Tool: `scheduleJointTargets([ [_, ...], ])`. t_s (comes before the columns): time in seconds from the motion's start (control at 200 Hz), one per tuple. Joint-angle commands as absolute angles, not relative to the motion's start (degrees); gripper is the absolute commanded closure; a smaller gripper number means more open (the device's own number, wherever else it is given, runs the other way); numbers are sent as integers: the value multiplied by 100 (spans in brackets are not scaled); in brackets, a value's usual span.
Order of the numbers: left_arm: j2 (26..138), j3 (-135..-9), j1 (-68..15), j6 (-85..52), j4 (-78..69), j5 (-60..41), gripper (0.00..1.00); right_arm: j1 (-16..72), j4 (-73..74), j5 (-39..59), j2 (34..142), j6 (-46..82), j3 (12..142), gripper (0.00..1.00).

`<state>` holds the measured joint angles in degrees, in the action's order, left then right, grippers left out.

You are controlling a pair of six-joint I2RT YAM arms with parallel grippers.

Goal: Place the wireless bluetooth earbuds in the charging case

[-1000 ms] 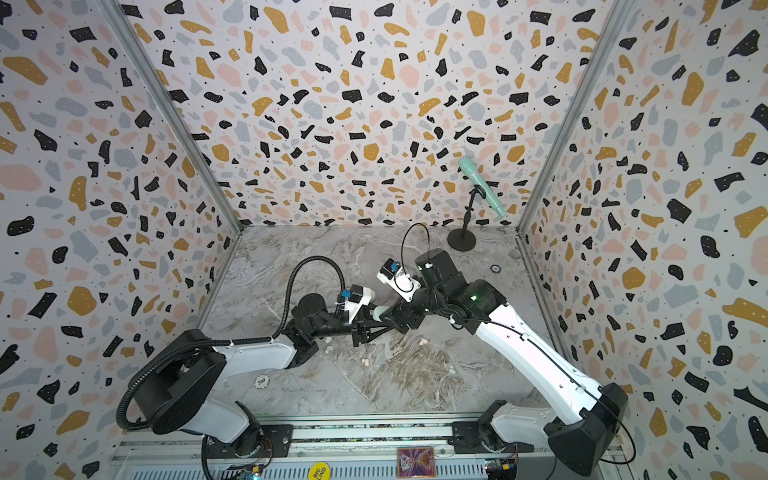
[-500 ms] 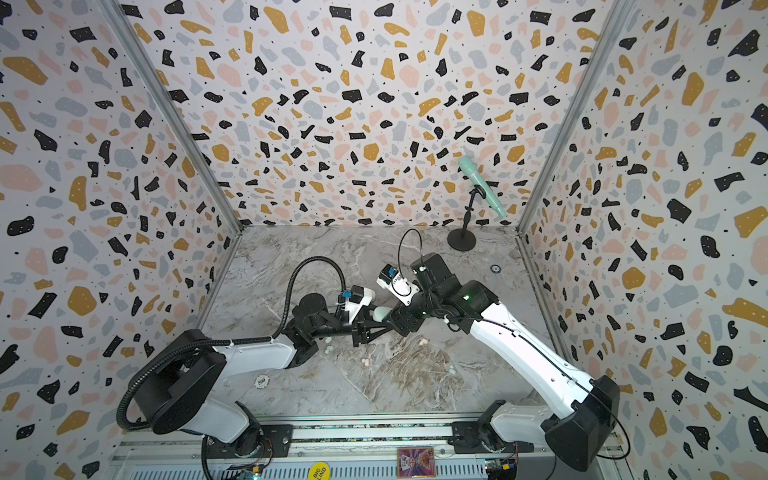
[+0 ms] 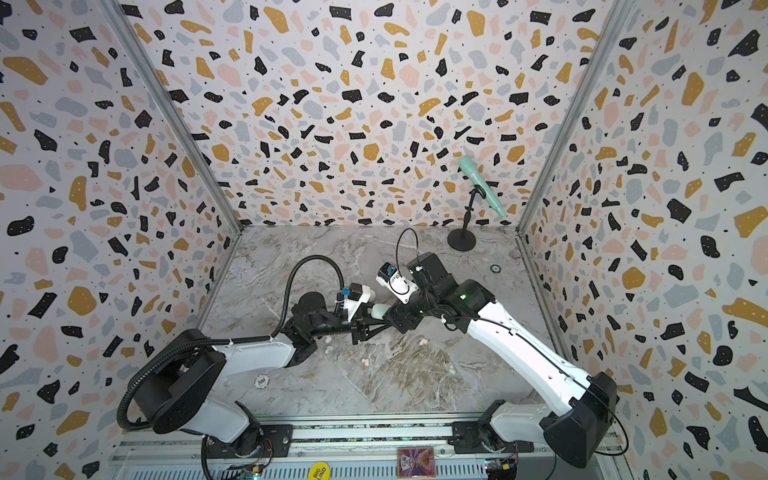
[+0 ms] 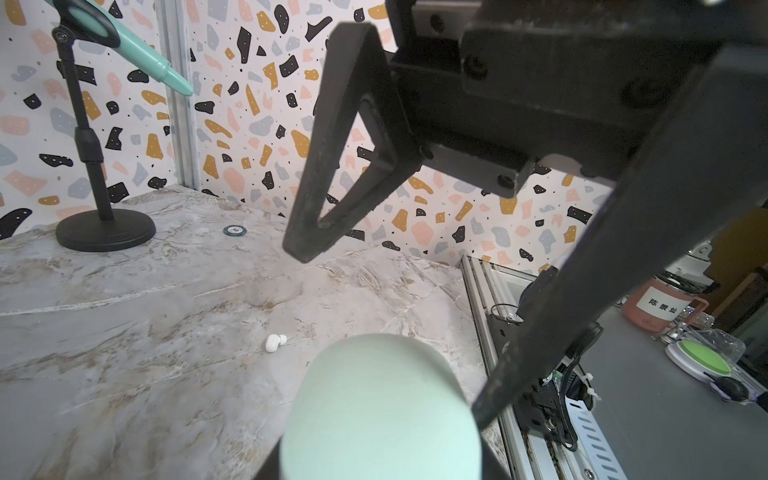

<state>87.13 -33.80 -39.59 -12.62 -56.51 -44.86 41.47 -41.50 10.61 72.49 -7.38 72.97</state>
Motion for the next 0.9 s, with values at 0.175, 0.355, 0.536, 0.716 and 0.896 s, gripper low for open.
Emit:
scheduleJointTargets([
  [0.175, 8543, -3568, -4012, -1081, -5951, -4829, 63, 3984, -3832, 536, 7356, -533, 7664, 20],
  [0.355, 8527, -3573, -4008, -1064, -5933, -4834, 63, 3896, -3831, 519, 7365, -480, 7720, 20],
  [0.536, 8529, -3582, -4016, -1064, -5917, -4847, 63, 3834, -3863, 552, 7363, -432, 7794, 19],
  [0.716, 8526, -3595, -4008, -1098, -5907, -4825, 63, 3799, -3958, 721, 7350, -419, 7879, 14],
  [0.896, 8527, -3580, -3953, -1210, -5933, -4750, 62, 3697, -4160, 1055, 7270, -278, 7989, 3],
])
